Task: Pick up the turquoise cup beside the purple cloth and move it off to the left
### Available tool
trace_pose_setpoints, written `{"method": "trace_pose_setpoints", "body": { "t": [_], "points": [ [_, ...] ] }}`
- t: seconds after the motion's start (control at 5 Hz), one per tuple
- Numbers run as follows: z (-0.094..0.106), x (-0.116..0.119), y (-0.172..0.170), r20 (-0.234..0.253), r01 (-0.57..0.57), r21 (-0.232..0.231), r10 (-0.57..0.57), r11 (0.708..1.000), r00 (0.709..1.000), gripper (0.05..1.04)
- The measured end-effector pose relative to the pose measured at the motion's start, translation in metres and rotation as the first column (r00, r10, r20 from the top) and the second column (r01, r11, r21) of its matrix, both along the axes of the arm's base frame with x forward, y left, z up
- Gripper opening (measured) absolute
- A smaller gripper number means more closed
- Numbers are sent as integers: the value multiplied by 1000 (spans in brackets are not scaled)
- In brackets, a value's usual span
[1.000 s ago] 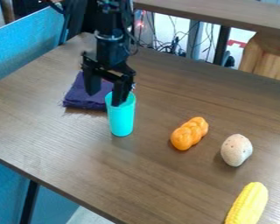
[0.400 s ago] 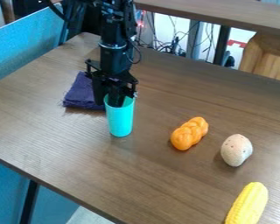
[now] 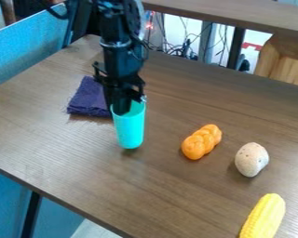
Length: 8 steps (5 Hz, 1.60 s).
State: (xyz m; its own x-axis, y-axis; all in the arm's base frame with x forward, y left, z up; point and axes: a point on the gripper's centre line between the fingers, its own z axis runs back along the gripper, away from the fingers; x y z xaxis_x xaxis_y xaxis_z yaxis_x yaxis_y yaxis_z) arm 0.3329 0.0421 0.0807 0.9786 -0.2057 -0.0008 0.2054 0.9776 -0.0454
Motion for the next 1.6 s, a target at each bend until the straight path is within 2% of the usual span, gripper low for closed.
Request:
{"method": "trace_pose_setpoints", "body": {
  "t": [0.2,0.4,0.6,0.8,1.0,1.2,1.4,1.6],
  "points": [
    [7,-18,12,45,83,-65,-80,994,996,97],
    [28,-47,43,65,114,-51,-111,992,992,97],
    [35,-71,86,-40,28,70,-26,997,999,97],
    [39,-73,131,-49,-63,161,71,985,996,97],
    [39,-67,181,-19,-146,175,152,974,988,97],
    [24,-62,228,-69,-228,155,241,961,968,97],
    [13,-71,250,-122,-258,167,279,952,952,97],
    [-2,-78,249,-200,-251,145,277,957,940,97]
  ]
}}
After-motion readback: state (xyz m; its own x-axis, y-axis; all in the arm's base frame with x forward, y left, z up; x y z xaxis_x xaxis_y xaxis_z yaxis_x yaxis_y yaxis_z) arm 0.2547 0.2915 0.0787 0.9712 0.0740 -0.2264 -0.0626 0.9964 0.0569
